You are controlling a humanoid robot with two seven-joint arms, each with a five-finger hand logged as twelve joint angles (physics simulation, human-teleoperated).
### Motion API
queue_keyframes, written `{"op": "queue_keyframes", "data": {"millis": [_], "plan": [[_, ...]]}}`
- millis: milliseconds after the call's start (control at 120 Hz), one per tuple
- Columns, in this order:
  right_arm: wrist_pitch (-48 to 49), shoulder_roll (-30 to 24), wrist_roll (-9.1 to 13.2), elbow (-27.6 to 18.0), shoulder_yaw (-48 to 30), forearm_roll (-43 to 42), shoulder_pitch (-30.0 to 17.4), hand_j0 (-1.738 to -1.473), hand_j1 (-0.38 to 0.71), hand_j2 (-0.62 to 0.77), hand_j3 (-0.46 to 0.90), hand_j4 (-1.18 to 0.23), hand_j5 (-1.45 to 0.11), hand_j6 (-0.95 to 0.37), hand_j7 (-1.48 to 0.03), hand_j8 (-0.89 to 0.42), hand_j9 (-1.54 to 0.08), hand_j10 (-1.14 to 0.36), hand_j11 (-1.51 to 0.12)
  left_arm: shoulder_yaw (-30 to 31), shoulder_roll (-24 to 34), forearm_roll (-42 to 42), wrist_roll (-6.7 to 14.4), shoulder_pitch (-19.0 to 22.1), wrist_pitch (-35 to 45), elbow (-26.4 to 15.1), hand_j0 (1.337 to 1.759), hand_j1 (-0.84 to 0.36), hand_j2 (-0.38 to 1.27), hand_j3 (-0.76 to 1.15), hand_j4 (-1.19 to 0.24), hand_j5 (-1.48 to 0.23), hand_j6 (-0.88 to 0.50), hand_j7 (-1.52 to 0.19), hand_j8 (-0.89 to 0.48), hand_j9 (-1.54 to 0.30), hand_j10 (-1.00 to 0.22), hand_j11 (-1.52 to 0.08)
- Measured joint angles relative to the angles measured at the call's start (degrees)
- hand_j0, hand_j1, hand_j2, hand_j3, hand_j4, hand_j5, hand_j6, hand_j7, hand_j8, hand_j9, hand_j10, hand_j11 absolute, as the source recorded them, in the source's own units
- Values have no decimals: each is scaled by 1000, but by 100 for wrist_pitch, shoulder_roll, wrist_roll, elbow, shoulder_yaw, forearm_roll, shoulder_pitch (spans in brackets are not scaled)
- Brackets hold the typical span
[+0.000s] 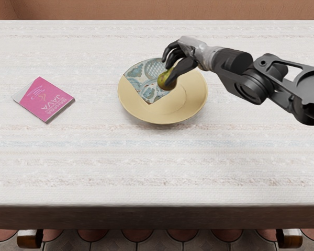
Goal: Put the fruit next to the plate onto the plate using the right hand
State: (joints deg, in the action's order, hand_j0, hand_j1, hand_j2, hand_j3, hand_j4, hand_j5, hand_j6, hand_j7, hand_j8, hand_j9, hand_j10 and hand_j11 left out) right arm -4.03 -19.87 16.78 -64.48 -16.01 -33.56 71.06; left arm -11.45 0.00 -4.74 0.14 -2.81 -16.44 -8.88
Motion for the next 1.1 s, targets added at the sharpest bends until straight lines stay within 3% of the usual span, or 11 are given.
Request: {"op": "queue_keyframes", "data": {"millis": [217, 308, 425, 617, 733, 842, 950, 1100], "plan": [[40, 130, 69, 25, -1, 38, 87, -1658, 325, 588, 0, -861, -1152, -872, -1131, -621, -1152, -632, -1152, 0, 0, 0, 1, 0, 0, 0, 1658, 325, 4, 0, -20, -26, -20, -26, -20, -26, -20, -26], [37, 247, 126, 69, -54, 268, 145, -1658, 184, 370, 0, -645, -856, -651, -844, -493, -856, -515, -858, 1, 0, 0, 1, 0, 0, 0, 1658, 325, 4, 0, -20, -26, -20, -26, -20, -26, -20, -26], [-71, 330, 151, 113, -82, 459, 172, -1658, -48, 210, 0, -365, -484, -368, -477, -279, -484, -291, -485, 0, 0, 0, -1, 0, 0, 0, 1658, 325, 4, 0, -20, -26, -20, -26, -20, -26, -20, -26], [-105, 358, 167, 85, -84, 544, 140, -1658, -232, 82, 0, -143, -189, -144, -187, -109, -189, -114, -190, 0, 0, 0, 1, 0, 0, 0, 1658, 325, 4, 0, -20, -26, -20, -26, -20, -26, -20, -26], [78, 297, 237, -116, -51, 848, 105, -1658, -283, 47, 0, -81, -107, -82, -105, -62, -107, -65, -107, -1, 0, 0, 1, 0, 0, 0, 1658, 325, 4, 0, -20, -26, -20, -26, -20, -26, -20, -26], [769, 25, 622, -444, -32, 1465, 105, -1658, -310, 28, 0, -48, -63, -48, -62, -37, -63, -38, -63, -2, 0, 0, 2, 0, 0, 0, 1658, 325, 4, 0, -20, -26, -20, -26, -20, -26, -20, -26], [1638, -556, 989, -1205, -63, 2285, 142, -1658, -326, 16, 0, -28, -37, -29, -36, -22, -37, -23, -37, -2, 0, 0, 2, 0, 0, 0, 1658, 325, 4, 0, -20, -26, -20, -26, -20, -26, -20, -26], [3200, -1382, 1123, -1841, -85, 3281, -14, -1658, -338, 8, 0, -14, -18, -14, -17, -11, -18, -11, -18, -1, 0, 0, 0, 0, 0, 0, 1658, 325, 4, 0, -20, -26, -20, -26, -20, -26, -20, -26]]}}
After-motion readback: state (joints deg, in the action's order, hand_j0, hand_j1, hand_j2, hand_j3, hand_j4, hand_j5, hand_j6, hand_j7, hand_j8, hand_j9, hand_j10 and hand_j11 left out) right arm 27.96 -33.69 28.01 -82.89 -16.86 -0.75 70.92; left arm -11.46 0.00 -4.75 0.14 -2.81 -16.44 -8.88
